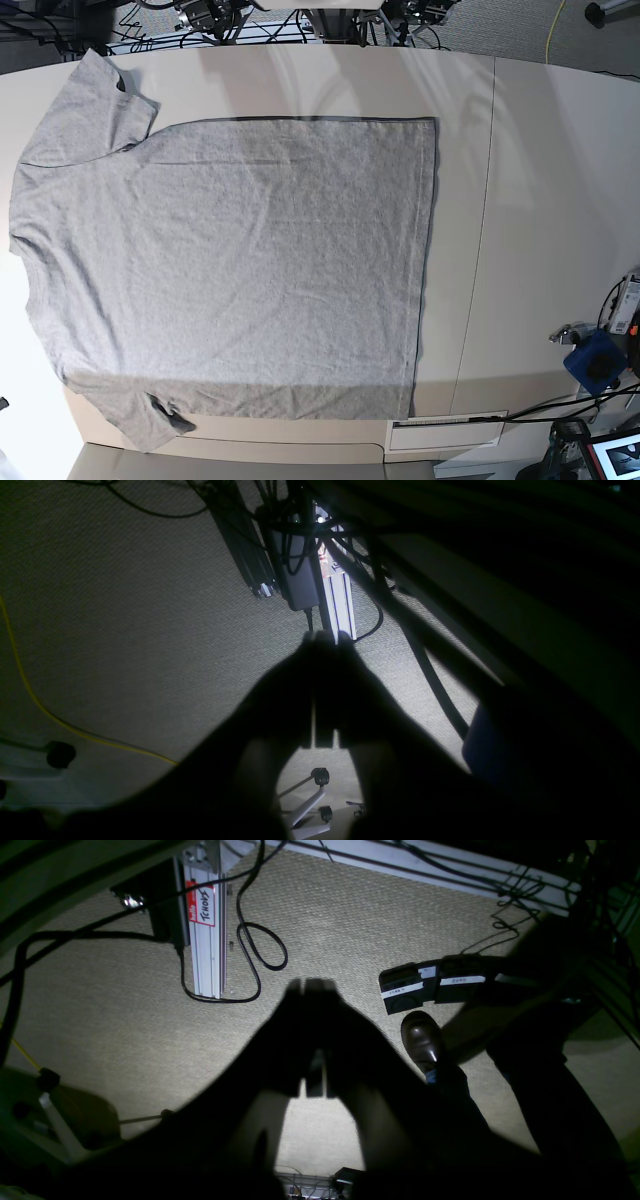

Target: Fold the T-shirt properly

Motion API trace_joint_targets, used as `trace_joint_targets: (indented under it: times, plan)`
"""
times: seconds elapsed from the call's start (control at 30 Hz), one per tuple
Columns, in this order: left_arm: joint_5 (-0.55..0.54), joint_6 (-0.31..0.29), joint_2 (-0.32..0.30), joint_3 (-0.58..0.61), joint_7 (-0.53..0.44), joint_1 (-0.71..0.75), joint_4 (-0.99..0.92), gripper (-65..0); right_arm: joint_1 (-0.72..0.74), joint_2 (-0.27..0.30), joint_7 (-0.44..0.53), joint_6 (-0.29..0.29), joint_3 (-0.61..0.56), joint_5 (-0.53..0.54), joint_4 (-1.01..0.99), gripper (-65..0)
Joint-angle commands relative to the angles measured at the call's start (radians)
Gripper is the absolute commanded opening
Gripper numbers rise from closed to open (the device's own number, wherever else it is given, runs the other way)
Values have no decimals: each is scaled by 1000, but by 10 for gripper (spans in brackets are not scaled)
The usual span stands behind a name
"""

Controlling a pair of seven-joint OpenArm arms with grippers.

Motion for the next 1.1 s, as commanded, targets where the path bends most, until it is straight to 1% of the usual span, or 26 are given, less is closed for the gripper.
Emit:
trace_joint_targets:
  times: [0.0,0.17,0.27,0.37,0.47,0.7,0.87,1.07]
  plan:
    - [-2,-8,-1,2,4,14,8,-650,-2,3,-7,3,-2,-1,6,-650]
    - [-2,-8,-6,2,4,51,41,-650,-14,3,-16,3,-2,-1,6,-650]
    - [-2,-9,-20,2,4,96,90,-650,-46,5,-21,3,-2,-1,28,-650]
    - [-2,-9,-48,2,4,151,153,-650,-109,22,-22,3,-2,-1,87,-650]
    - [-2,-9,-83,2,4,210,225,-650,-177,52,-23,3,-2,-1,160,-650]
    - [-3,-8,-191,2,24,367,414,-650,-361,135,-24,3,-2,3,348,-650]
    - [-48,-8,-281,2,57,478,566,-650,-484,193,-26,3,-2,3,505,-650]
    - [-48,-9,-404,2,117,625,774,-650,-639,239,-70,3,-1,2,720,-650]
